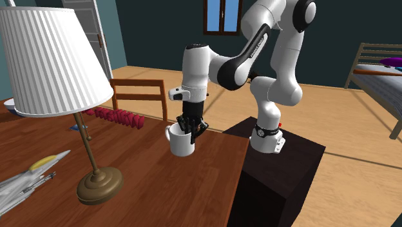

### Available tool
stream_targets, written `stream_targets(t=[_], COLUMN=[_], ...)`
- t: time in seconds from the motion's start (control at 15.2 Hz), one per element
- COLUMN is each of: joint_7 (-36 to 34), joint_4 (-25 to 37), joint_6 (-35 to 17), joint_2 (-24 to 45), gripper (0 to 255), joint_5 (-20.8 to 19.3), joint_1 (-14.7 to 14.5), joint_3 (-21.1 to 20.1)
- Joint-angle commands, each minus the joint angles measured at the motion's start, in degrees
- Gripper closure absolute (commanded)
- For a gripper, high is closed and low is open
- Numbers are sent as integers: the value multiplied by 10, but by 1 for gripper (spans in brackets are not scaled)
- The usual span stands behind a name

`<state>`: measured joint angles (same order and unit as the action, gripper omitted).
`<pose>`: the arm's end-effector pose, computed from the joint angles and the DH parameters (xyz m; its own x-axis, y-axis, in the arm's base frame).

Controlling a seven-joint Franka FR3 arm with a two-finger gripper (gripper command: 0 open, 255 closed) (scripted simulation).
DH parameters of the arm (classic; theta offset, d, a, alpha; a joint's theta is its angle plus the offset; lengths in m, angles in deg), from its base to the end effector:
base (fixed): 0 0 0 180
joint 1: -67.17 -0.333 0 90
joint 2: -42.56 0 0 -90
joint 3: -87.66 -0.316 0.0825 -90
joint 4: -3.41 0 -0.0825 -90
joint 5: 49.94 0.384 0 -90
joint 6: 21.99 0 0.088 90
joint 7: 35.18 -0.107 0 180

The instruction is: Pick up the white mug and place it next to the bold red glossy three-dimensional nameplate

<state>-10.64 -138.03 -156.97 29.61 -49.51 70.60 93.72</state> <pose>0.4548 -0.0760 0.3881 0.9601 0.2555 0.1138 0.2550 -0.9667 0.0195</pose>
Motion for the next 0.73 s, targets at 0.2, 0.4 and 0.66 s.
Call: stream_targets(t=[0.2,0.4,0.66], joint_7=[-3,-4,-6], joint_4=[20,34,55], joint_6=[42,67,100], joint_2=[-23,-33,-46], gripper=[255,255,255], joint_5=[-3,-4,-5], joint_1=[1,1,1], joint_3=[-1,-2,-3])
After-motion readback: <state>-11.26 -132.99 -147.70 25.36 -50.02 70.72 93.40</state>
